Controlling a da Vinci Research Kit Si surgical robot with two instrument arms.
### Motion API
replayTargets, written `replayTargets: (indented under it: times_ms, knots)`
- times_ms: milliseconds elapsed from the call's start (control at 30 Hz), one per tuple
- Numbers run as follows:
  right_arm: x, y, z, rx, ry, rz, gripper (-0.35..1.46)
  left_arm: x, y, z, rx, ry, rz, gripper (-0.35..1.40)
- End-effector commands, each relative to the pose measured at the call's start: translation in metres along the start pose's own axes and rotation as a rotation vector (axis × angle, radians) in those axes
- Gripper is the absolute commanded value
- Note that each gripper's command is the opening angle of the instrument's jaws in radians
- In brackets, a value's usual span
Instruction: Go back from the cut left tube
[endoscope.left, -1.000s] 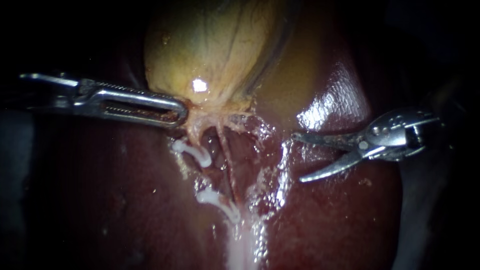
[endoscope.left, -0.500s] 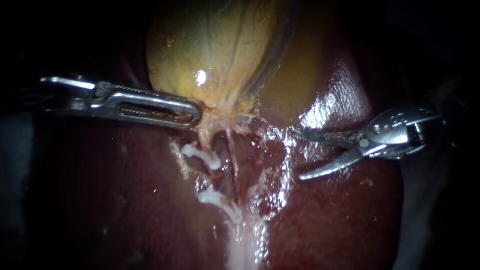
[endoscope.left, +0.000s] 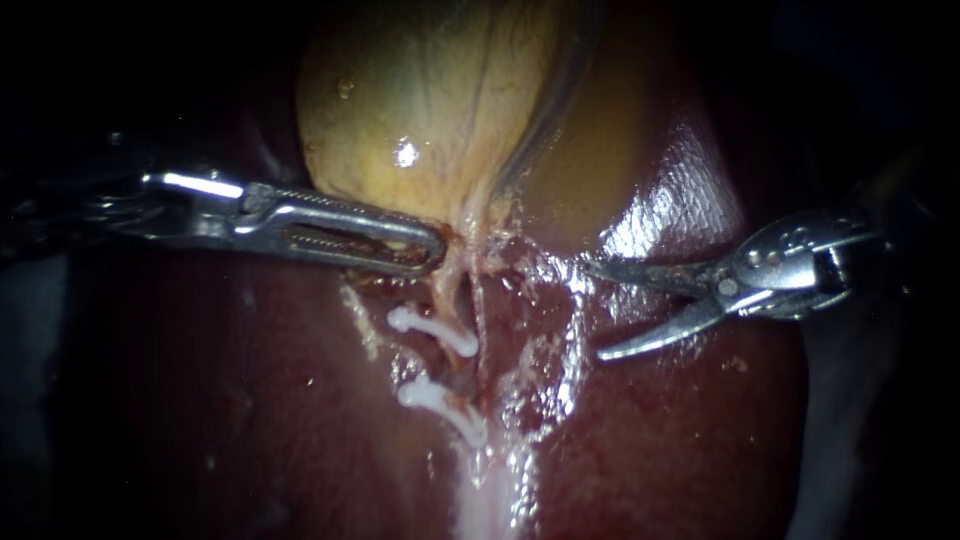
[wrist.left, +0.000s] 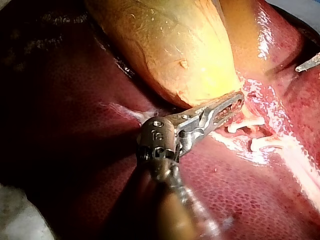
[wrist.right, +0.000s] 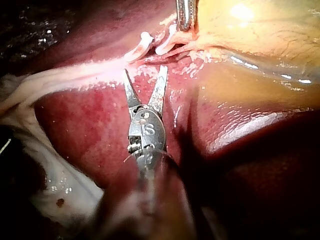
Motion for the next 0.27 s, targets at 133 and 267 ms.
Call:
replayTargets:
  times_ms: [133,267]
  knots:
    - [0.0,0.0,0.0,0.0,0.0,0.0,1.43,0.0,0.0,0.0,0.001,0.0,0.0,-0.35]
    - [0.0,0.0,0.0,0.0,0.0,0.0,1.43,0.0,0.0,0.0,0.001,0.0,0.0,-0.35]
